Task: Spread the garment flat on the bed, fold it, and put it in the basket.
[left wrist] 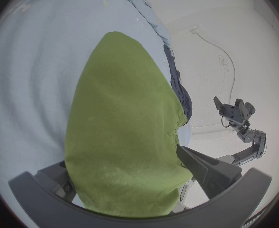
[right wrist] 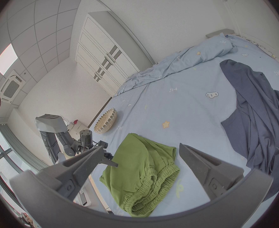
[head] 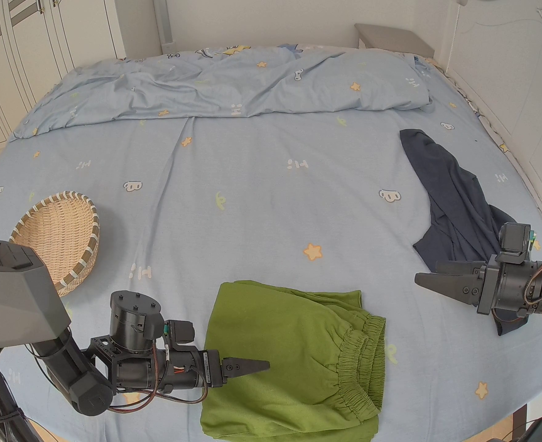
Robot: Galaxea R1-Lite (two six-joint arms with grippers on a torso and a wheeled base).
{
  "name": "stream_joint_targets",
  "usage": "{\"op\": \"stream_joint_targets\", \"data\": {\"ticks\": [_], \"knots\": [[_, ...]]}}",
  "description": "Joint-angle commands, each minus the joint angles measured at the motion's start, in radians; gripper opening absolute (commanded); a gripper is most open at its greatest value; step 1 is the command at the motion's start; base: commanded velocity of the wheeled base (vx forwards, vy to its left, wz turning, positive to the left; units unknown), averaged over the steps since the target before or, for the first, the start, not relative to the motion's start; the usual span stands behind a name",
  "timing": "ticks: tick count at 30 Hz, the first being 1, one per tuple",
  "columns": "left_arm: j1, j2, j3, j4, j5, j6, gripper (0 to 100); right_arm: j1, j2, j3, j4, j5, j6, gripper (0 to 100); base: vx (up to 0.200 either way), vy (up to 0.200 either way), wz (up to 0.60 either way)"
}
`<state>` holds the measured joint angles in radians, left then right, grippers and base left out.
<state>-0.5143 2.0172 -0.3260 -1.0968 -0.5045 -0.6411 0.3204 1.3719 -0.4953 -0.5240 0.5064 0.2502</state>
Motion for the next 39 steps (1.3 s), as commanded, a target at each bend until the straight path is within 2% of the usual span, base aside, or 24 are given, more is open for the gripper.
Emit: {"op": "stream_joint_targets", "data": {"ticks": [1,9,10,14,19,20,21,22,24,27,36,38,39], "knots": [[-0.01,0.015,0.01,-0.046,-0.002,-0.032,100,0.002,0.006,0.0,-0.001,0.0,0.0,100,0.0,0.0,0.0],[-0.029,0.066,0.027,-0.161,-0.051,-0.04,100,0.003,0.009,0.0,0.001,0.0,0.0,100,0.0,0.0,0.0],[-0.035,0.071,0.031,-0.166,-0.049,-0.042,0,0.002,0.009,-0.002,0.001,0.0,0.0,100,0.0,0.0,0.0],[-0.036,0.066,0.028,-0.166,-0.051,-0.042,0,0.003,0.009,-0.002,-0.001,0.0,0.0,100,0.0,0.0,0.0],[-0.033,0.058,0.025,-0.176,-0.046,-0.094,0,0.002,0.009,-0.012,-0.004,0.0,0.014,100,0.0,0.0,0.0],[-0.03,0.057,0.03,-0.21,-0.045,-0.14,0,0.002,0.006,-0.014,-0.01,0.0,0.043,100,0.0,0.0,0.0],[-0.03,0.057,0.03,-0.21,-0.045,-0.14,0,0.002,0.006,-0.014,-0.01,0.0,0.043,100,0.0,0.0,0.0],[-0.027,0.057,0.031,-0.282,-0.039,-0.187,0,0.002,0.003,-0.02,-0.01,0.001,0.075,100,0.0,0.0,0.0],[-0.02,0.04,0.035,-0.341,-0.031,-0.23,0,0.0,0.001,-0.025,-0.01,0.0,0.08,100,0.0,0.0,0.0],[0.003,-0.025,0.05,-0.347,-0.031,-0.244,0,-0.006,0.001,-0.029,-0.008,0.0,0.083,100,0.0,0.0,0.0],[0.049,-0.189,0.008,-0.11,-0.029,-0.227,0,-0.014,0.003,-0.042,0.001,0.0,0.093,100,0.0,0.0,0.0],[0.074,-0.244,-0.024,0.005,-0.029,-0.184,0,-0.012,0.006,-0.042,-0.001,0.0,0.095,100,0.0,0.0,0.0],[0.077,-0.25,-0.027,0.018,-0.029,-0.178,0,-0.012,0.006,-0.042,-0.001,0.0,0.095,100,0.0,0.0,0.0]]}}
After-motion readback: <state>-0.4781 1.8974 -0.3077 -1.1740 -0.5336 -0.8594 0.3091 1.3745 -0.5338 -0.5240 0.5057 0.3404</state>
